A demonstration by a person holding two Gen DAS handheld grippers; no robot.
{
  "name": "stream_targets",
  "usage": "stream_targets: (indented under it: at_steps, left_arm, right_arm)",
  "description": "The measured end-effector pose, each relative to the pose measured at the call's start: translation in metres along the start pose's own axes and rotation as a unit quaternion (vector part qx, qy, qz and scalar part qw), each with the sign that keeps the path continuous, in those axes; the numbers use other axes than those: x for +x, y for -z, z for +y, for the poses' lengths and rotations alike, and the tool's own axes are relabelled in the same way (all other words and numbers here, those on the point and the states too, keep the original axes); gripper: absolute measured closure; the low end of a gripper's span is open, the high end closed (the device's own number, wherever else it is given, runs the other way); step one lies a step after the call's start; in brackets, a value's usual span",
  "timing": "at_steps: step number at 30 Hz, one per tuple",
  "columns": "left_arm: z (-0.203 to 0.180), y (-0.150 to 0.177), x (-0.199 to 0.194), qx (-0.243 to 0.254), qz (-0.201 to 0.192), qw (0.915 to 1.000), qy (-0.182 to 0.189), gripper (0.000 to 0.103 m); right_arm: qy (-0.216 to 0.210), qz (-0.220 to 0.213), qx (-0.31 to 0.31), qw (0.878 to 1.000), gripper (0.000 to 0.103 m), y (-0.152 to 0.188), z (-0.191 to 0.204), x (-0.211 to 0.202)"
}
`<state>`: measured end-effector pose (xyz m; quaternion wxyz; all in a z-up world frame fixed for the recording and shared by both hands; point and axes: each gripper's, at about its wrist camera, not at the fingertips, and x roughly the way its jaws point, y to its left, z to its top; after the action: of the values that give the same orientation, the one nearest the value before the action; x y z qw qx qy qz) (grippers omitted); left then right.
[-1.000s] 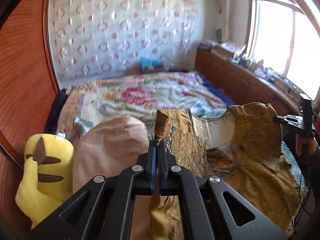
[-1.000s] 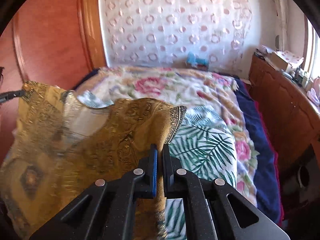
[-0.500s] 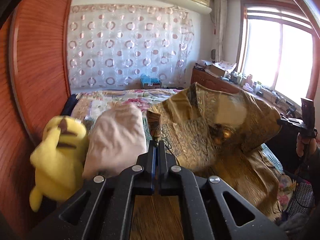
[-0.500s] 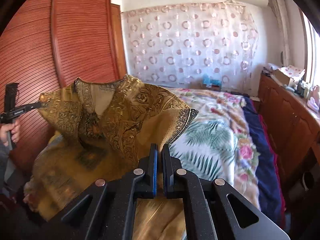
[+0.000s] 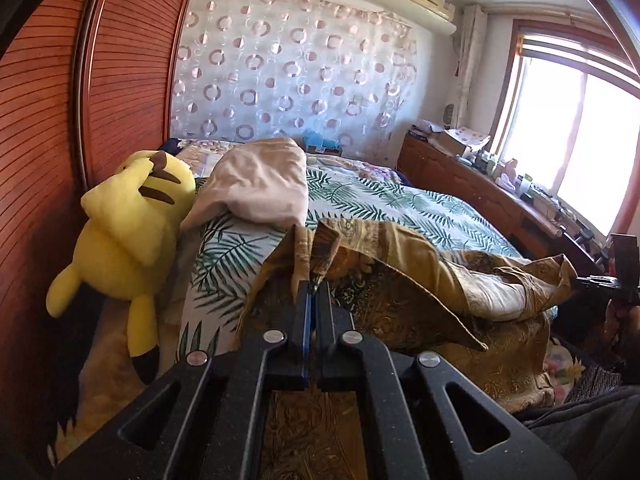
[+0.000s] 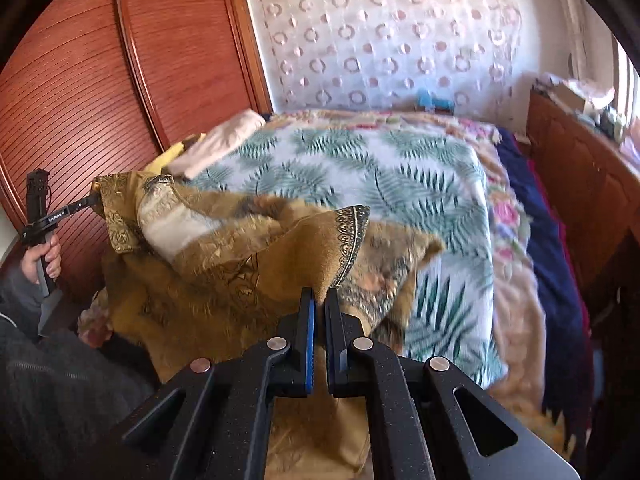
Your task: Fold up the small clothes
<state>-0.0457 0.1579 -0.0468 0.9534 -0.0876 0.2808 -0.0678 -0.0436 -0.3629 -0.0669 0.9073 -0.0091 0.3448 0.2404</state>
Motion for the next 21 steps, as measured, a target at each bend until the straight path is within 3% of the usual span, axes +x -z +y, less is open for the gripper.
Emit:
stream_targets:
  at_steps: [9, 10, 11, 13, 15, 17, 21]
  left_arm:
    - [-0.001, -0.005, -0.022, 0.034, -0.004, 0.9994, 0.001, 0.1]
    - [-0.002, -0.008, -0.025, 0.039, -0.01, 0.9992, -0.003, 0.093]
    - [-0.002, -0.01, -0.028, 0.041, -0.017, 0.999, -0.007, 0.074]
    - [-0.002, -0.015, -0.033, 0.038, -0.031, 0.9987, -0.013, 0.054]
    - [-0.001, -0.019, -0.03, 0.03, -0.03, 0.999, -0.01, 0.051]
    - [-0.004, -0.022, -0.022, 0.037, -0.021, 0.999, -0.015, 0.04]
    - [-0.009, -0.027, 0.0, 0.055, -0.001, 0.9976, -0.044, 0.039]
  right_arm:
    - [-0.004, 0.041, -0.013, 0.999, 0.099, -0.018, 0.029, 0.017]
    - [-0.005, 0.043, -0.01, 0.999, 0.099, -0.02, 0.029, 0.016]
    - [-0.006, 0.044, -0.007, 0.999, 0.099, -0.019, 0.028, 0.015]
    - [-0.003, 0.045, -0.007, 0.999, 0.099, -0.019, 0.03, 0.014]
    - [-0.001, 0.043, -0.012, 0.999, 0.099, -0.019, 0.033, 0.012]
    - [0.0, 0.039, -0.013, 0.999, 0.099, -0.018, 0.036, 0.009]
    - [0.014, 0.02, -0.016, 1.0, 0.093, -0.019, 0.038, 0.003]
